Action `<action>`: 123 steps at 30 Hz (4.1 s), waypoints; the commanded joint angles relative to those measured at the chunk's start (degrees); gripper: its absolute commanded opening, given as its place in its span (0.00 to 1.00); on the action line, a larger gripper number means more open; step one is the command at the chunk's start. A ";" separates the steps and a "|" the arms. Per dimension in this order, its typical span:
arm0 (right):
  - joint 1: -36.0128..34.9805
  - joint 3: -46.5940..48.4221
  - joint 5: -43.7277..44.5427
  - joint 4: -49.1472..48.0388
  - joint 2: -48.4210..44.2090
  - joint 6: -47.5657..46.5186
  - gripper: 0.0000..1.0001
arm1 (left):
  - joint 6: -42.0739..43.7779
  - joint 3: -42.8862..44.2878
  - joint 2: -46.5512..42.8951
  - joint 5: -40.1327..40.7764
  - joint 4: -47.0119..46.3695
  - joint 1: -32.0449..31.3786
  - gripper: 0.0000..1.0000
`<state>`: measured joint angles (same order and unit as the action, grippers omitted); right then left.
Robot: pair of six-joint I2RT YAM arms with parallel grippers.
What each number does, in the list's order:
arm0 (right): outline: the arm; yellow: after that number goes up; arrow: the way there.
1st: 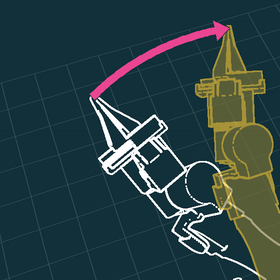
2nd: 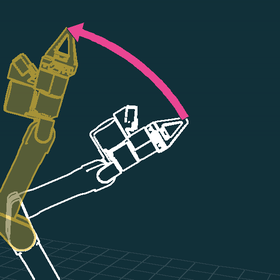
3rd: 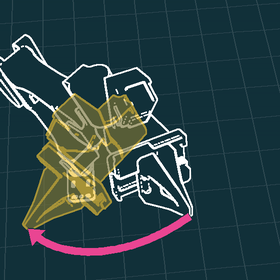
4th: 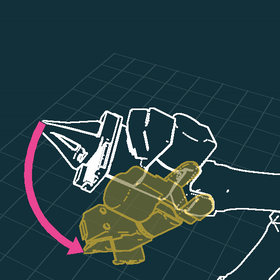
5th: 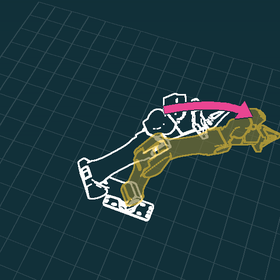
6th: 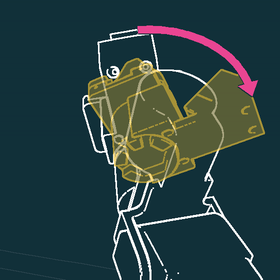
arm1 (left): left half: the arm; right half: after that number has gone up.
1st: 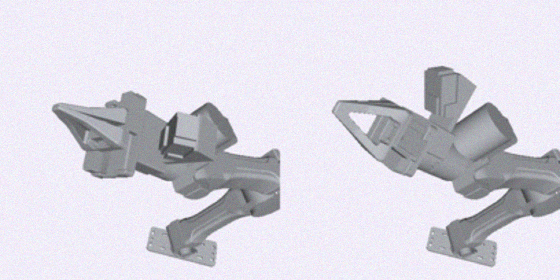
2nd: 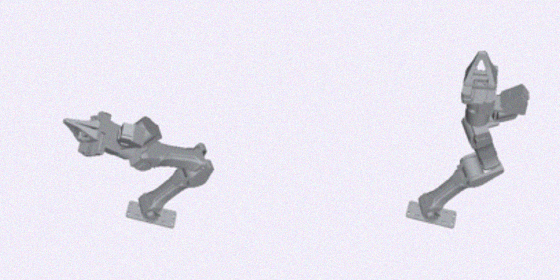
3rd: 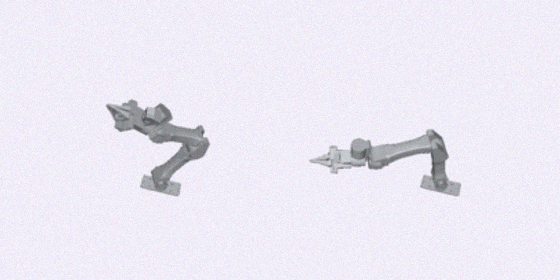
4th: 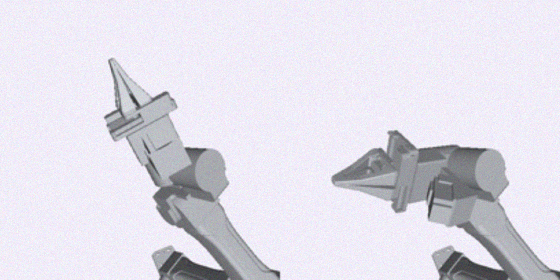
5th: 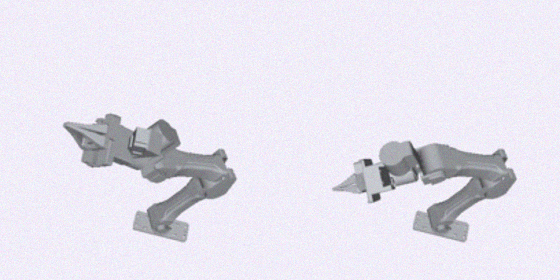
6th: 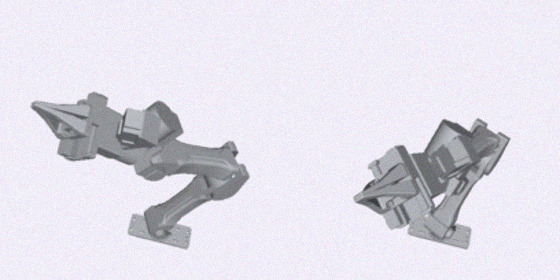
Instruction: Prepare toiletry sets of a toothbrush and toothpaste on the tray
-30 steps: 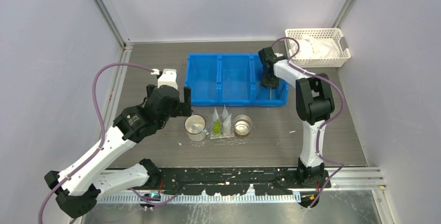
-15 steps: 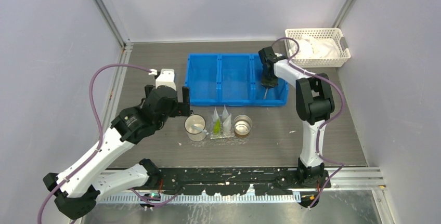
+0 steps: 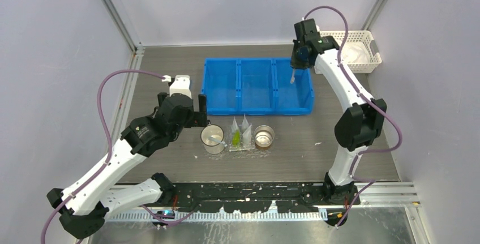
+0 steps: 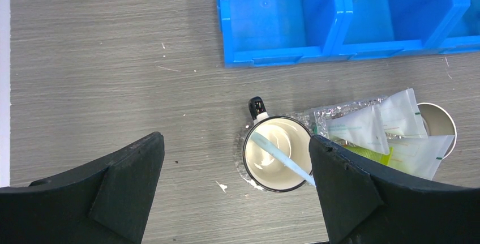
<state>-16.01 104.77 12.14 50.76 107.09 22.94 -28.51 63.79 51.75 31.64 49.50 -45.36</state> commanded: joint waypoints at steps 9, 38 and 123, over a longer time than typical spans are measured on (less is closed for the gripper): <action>-4.46 7.20 -13.51 24.65 -9.87 -4.28 0.10 | -1.87 -1.92 -1.15 -1.74 -3.82 0.19 1.00; -25.24 -12.39 -29.24 38.55 -18.07 1.39 0.13 | -3.23 -6.33 -4.59 -2.95 -5.86 0.27 1.00; -5.26 16.84 -6.40 -7.97 25.46 -4.14 0.01 | 12.43 21.93 49.62 -15.06 -22.18 27.92 1.00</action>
<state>-21.52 113.14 6.79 46.04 125.34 17.96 -16.38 81.12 100.90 15.35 31.00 -18.48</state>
